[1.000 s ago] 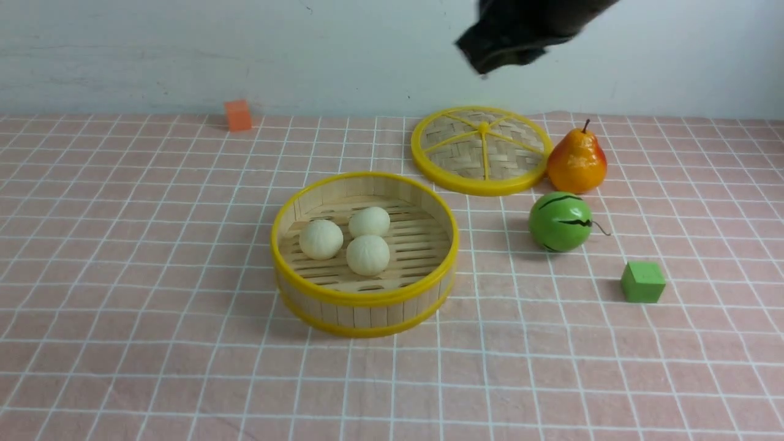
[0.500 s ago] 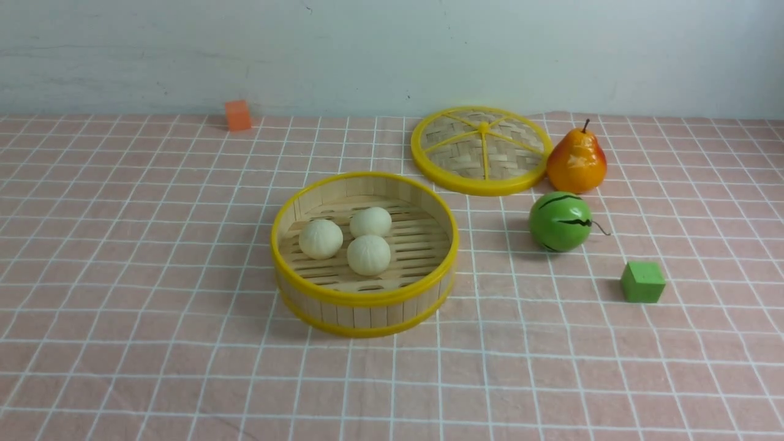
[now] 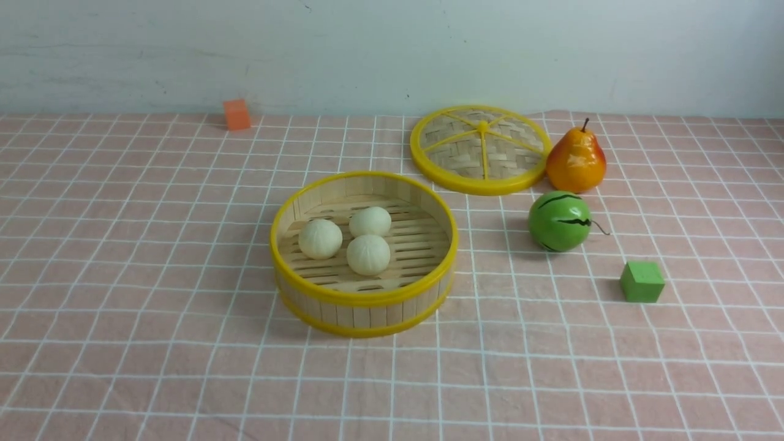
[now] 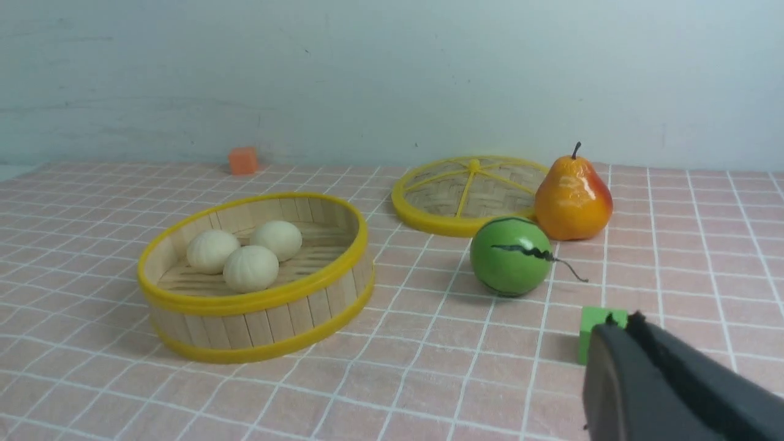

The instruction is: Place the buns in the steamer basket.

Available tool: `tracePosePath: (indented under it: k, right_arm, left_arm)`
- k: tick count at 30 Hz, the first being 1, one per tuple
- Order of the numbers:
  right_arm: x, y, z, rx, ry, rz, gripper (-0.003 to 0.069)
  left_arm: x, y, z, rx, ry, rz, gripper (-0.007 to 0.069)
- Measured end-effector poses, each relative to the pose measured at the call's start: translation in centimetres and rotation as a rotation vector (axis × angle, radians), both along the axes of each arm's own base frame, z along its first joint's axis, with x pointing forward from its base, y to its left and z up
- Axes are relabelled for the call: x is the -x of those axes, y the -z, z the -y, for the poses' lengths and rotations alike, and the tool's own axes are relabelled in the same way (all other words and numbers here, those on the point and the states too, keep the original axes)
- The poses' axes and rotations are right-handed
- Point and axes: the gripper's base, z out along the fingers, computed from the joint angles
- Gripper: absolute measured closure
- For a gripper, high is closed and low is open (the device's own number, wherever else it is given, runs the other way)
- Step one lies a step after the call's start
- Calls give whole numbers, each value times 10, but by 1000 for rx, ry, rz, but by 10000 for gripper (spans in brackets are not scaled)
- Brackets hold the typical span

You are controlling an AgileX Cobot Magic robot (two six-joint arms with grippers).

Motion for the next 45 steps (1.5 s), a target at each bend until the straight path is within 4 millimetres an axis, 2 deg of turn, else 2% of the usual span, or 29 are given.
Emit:
tracePosePath:
  k: [10,15,19,21,25,27,30,35,41,45]
  right_arm:
    - [-4,-5,-8,-27,-58,63,657]
    - [-6,-4,-6,106,-29,128,656]
    - [-10,10,-5,258,21,167,656]
    - [-11,16,-5,262,38,162,656]
    - [-13,27,-5,197,78,129,656]
    - [-15,39,-5,112,112,88,659]
    - [-17,51,-4,100,162,72,662]
    - [-17,56,-1,86,201,21,662]
    - [-12,74,-1,132,185,-170,662]
    - [-11,77,-1,148,176,-211,662]
  left_arm:
    - [0,1,0,-1,-1,-3,638]
    - [0,1,0,-1,-1,-3,638]
    - [0,1,0,-1,-1,-3,638]
    - [0,1,0,-1,-1,-3,638]
    - [0,1,0,0,-1,-4,638]
    - [0,1,0,-1,-3,-7,638]
    - [0,1,0,-1,-3,-7,638]
    - [0,1,0,-1,-4,-7,638]
    - [0,1,0,-2,-5,-9,638]
    - [0,1,0,-2,-5,-10,638]
